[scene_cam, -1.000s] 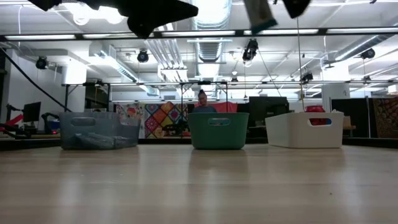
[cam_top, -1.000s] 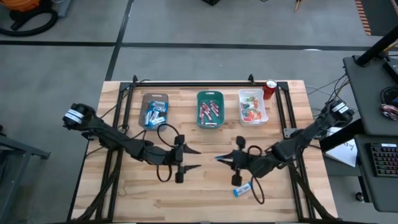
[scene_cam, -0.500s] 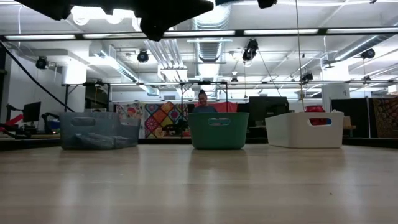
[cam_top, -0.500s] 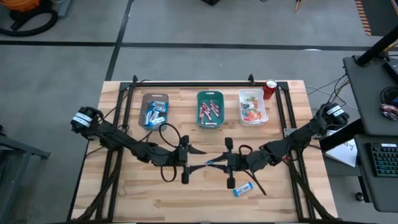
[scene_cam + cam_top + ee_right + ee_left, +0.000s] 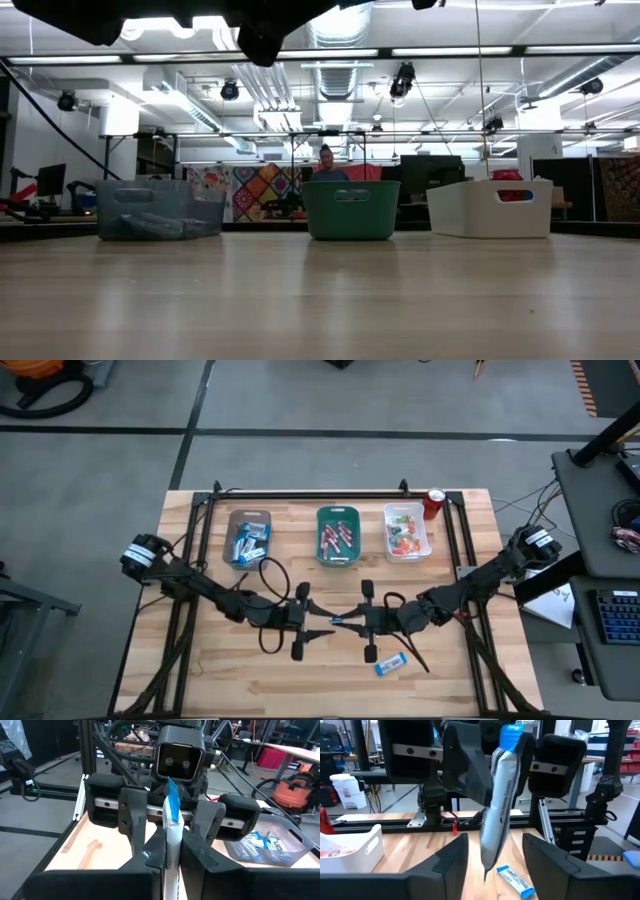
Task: Sort candy
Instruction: Put the white chocolate into the black bin
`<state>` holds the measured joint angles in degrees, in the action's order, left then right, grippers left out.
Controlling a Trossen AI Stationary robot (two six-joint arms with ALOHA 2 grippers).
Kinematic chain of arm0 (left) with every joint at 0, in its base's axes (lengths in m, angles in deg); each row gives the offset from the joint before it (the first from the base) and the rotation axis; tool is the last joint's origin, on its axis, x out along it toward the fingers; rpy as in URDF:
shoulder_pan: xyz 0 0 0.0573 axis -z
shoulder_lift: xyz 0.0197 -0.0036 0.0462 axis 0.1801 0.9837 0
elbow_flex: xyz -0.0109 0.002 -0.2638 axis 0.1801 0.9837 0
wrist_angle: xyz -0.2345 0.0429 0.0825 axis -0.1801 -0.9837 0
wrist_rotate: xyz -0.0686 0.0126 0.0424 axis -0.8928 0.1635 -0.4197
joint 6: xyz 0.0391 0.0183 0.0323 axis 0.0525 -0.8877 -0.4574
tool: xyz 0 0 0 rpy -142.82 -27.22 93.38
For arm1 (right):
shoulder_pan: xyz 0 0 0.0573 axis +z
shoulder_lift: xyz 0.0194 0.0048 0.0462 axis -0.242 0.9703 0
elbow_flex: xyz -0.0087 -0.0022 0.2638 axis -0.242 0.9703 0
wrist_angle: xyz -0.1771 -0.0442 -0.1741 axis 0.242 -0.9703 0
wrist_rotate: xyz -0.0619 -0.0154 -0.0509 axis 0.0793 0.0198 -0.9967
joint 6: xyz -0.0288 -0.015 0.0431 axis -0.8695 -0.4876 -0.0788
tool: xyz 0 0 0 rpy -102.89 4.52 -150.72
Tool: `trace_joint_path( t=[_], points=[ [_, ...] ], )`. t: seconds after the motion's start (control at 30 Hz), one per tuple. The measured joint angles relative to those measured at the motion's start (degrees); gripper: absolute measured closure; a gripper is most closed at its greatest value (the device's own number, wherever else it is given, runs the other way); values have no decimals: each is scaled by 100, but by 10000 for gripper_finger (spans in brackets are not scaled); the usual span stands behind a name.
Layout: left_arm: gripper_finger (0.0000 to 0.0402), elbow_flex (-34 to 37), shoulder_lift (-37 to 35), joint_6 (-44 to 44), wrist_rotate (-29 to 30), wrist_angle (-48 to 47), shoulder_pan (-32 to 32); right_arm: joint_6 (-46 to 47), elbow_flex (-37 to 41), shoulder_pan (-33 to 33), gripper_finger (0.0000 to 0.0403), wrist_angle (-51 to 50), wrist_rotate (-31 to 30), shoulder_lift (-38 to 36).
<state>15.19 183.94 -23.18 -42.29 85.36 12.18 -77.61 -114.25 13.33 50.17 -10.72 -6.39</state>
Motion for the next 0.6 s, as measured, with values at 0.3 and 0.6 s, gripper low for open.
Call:
trace_joint_path(
  t=[0.3, 0.6],
  points=[
    [355, 0, -3, 84, 0, 8, -157, -60, 0, 0, 345, 24, -18, 0],
    [385, 0, -50, 101, 31, -242, -174, -25, 0, 0, 265, -118, -254, -20]
  ],
)
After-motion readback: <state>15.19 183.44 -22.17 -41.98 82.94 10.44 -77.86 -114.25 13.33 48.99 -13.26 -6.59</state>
